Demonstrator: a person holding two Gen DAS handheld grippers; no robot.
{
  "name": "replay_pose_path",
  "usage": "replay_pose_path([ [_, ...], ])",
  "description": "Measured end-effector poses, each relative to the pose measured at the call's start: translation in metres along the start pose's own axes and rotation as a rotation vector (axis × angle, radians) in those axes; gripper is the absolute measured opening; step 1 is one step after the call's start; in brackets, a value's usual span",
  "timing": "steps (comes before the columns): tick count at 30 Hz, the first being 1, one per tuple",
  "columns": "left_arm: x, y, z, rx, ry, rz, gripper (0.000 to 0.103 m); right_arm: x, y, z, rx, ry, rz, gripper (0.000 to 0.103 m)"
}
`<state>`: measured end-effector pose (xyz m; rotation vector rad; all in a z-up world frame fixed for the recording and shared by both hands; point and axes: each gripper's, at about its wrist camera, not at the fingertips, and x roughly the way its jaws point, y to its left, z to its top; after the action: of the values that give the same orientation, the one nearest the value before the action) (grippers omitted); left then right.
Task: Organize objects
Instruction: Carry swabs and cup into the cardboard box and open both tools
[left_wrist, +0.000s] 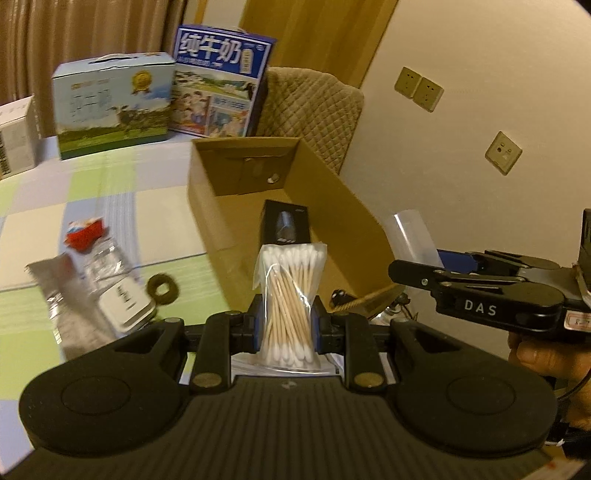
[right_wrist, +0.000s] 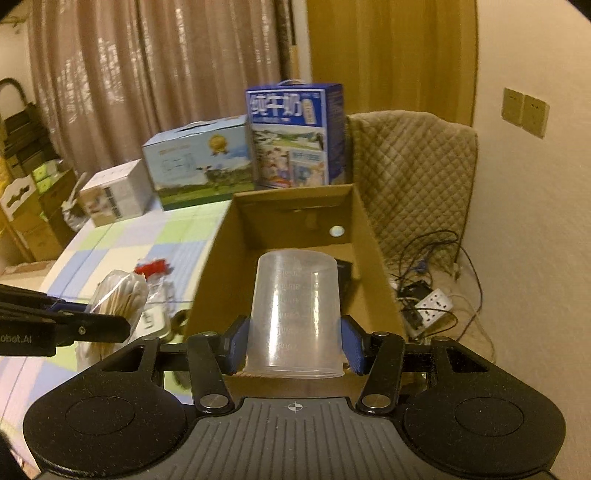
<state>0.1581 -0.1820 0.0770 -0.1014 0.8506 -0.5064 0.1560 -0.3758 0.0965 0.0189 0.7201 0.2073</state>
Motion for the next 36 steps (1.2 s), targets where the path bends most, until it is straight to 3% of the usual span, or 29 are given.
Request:
replay_pose_path([
  [13, 0.06, -0.023, 0.038, 0.017, 0.012, 0.006, 0.021, 0.03, -0.03, 0.016, 0.026, 0.009, -0.021, 0.05],
  [17, 0.071, -0.023, 0.044, 0.016, -0.017, 0.043, 0.037, 0.034, -0.036, 0.016, 0.041, 0.013, -0.021, 0.05],
  [36, 0.048, 0.003, 0.021, -0.065, -0.025, 0.065, 0.04, 0.042, -0.031, 0.014, 0.059, 0.013, -0.004, 0.05],
])
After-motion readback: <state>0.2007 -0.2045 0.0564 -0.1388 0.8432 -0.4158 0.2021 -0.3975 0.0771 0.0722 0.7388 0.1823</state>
